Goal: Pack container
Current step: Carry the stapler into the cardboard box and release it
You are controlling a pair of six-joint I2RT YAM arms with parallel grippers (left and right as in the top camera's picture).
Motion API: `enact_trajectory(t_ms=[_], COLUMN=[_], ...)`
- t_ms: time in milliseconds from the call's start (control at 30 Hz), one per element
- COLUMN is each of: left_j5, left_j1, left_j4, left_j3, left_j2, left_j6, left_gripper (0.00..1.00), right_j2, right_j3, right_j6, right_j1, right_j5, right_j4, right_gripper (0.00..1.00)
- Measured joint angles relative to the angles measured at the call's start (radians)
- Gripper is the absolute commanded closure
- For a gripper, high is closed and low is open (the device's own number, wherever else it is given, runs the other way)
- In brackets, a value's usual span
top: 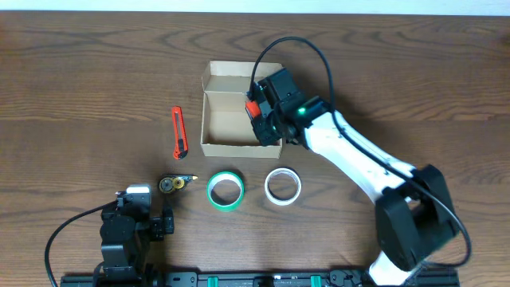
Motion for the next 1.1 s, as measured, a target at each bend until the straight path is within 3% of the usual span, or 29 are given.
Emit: enact_trajectory(t_ms=[900, 1000, 1100], left_j5=[0.0, 0.0, 0.0], left_j1=[0.0, 0.0, 0.0], left_j4=[0.0, 0.0, 0.0], left_j3=[0.0, 0.0, 0.0], left_j2=[0.0, 0.0, 0.0], left_j6=[0.0, 0.0, 0.0], left_gripper=[0.05, 0.05, 0.05], right_j2=[0.111, 0.125, 0.13], right_j3=[0.0, 0.004, 0.008], right_j6=[-0.083, -0.084, -0.085], right_j1=[0.083, 0.083, 0.083], right_j5=[0.089, 0.087, 0.087], right_j4=[0.094, 0.101, 0.117], right_gripper=[0.94, 0.92, 0.83])
